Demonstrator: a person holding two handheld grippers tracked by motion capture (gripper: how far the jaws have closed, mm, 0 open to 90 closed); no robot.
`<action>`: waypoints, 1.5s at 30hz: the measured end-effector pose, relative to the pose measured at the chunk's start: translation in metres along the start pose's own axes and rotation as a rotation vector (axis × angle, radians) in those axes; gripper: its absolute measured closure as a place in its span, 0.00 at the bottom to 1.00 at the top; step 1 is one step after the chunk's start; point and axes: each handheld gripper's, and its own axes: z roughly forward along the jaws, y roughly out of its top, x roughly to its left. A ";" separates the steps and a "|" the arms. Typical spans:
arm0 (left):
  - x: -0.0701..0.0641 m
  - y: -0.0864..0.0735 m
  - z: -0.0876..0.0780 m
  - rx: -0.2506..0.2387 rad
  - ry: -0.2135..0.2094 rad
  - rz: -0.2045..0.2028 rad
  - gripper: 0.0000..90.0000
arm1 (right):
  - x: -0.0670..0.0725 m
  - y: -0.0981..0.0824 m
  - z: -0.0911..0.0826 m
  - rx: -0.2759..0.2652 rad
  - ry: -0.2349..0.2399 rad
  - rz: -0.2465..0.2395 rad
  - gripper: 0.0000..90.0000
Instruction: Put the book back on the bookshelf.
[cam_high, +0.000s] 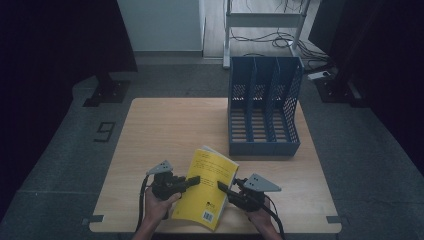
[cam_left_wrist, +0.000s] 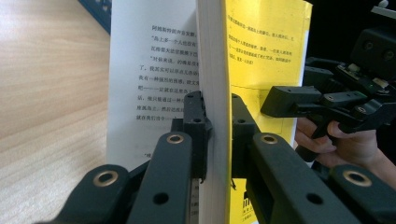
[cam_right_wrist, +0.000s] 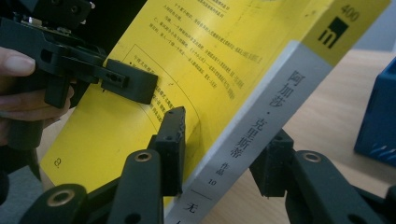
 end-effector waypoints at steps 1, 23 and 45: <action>-0.001 0.000 0.000 -0.005 -0.002 0.002 0.91 | 0.002 0.002 -0.002 -0.006 -0.006 -0.016 0.67; -0.005 0.002 -0.003 -0.038 -0.035 0.015 0.90 | 0.011 0.018 -0.013 -0.035 -0.007 -0.111 0.72; -0.009 0.006 -0.012 -0.079 -0.023 0.049 0.91 | 0.015 0.041 0.005 -0.043 0.032 -0.126 0.73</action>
